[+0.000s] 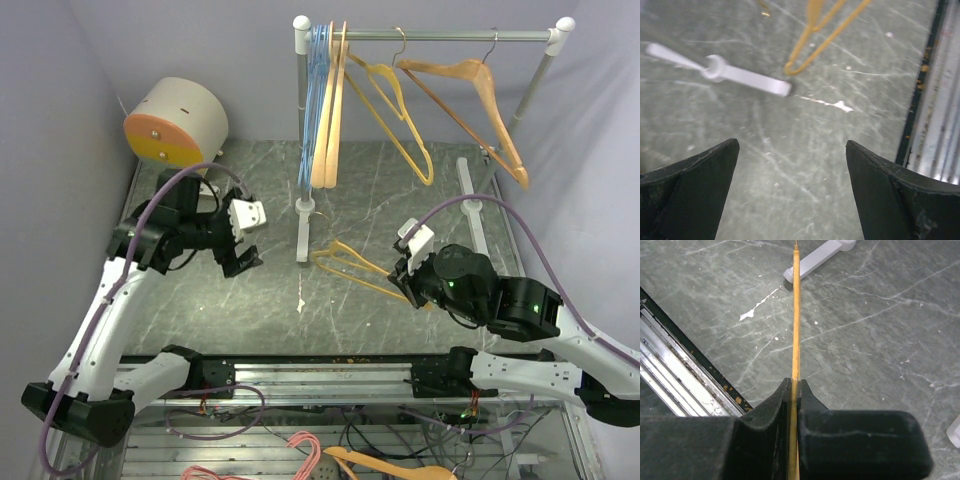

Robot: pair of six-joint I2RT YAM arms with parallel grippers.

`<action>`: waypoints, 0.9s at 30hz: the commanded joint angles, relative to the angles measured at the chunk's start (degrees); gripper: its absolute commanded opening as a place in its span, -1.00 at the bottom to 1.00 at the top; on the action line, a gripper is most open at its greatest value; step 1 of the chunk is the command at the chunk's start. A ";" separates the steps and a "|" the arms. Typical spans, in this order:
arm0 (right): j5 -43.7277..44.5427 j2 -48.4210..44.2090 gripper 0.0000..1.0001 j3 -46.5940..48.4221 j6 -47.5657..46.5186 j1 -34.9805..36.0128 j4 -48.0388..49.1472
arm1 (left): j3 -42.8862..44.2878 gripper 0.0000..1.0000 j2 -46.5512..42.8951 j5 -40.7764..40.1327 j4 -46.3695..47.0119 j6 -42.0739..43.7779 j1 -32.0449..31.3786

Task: Organize the hangers
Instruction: Pick up the hanger at the center of the board, then adjust the hanger.

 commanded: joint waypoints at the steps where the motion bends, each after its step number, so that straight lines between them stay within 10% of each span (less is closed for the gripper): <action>1: -0.66 -0.42 -1.00 0.26 -0.59 -0.03 0.53 | -10.50 0.98 0.63 13.27 7.94 2.78 -0.33; 12: -1.27 1.20 -1.00 0.77 -0.42 0.04 -0.09 | -19.22 0.98 13.32 22.78 29.23 4.98 -2.33; 27: -2.39 5.17 -1.00 3.35 1.83 0.10 -1.15 | -26.23 0.98 28.78 19.70 73.41 -14.16 -8.05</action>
